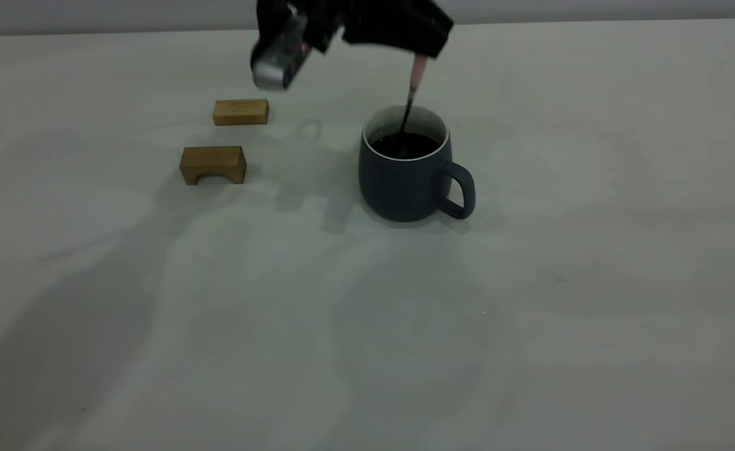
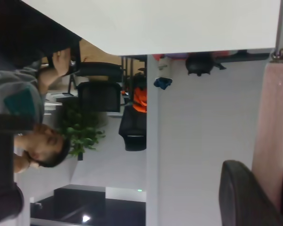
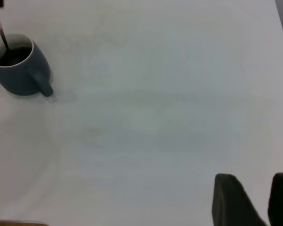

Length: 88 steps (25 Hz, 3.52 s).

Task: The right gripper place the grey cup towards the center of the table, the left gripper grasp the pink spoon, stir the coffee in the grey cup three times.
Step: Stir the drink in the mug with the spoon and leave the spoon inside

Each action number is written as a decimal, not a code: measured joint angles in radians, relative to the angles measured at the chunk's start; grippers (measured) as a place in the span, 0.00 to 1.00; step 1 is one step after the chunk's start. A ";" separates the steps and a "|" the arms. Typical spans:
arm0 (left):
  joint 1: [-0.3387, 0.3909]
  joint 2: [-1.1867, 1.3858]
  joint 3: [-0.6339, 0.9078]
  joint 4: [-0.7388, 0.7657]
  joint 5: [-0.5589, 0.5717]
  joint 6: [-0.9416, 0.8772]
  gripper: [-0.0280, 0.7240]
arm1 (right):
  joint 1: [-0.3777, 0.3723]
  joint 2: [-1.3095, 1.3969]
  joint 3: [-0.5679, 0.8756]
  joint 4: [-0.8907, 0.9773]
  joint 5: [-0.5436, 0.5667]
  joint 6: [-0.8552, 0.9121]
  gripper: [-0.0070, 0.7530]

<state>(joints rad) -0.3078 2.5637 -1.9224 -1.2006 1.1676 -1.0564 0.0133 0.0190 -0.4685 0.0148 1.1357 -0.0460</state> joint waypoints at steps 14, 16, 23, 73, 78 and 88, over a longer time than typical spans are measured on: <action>-0.002 0.058 -0.001 -0.121 -0.020 0.103 0.24 | 0.000 0.000 0.000 0.000 0.000 0.000 0.32; -0.002 0.065 -0.001 -0.117 -0.015 0.050 0.24 | 0.000 0.000 0.000 0.000 0.000 0.000 0.32; -0.002 0.067 -0.094 0.075 -0.007 -0.073 0.24 | 0.000 0.000 0.000 0.000 0.000 0.000 0.32; -0.049 0.099 -0.270 0.309 0.000 -0.129 0.24 | 0.000 0.000 0.000 0.002 0.000 0.000 0.32; -0.054 0.112 -0.271 0.216 0.000 -0.082 0.24 | 0.000 0.000 0.000 0.002 0.000 0.000 0.32; -0.062 0.116 -0.324 0.286 0.000 -0.077 0.70 | 0.000 0.000 0.000 0.003 0.000 0.000 0.32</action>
<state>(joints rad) -0.3696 2.6801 -2.2464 -0.9146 1.1679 -1.1337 0.0133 0.0190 -0.4685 0.0175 1.1357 -0.0460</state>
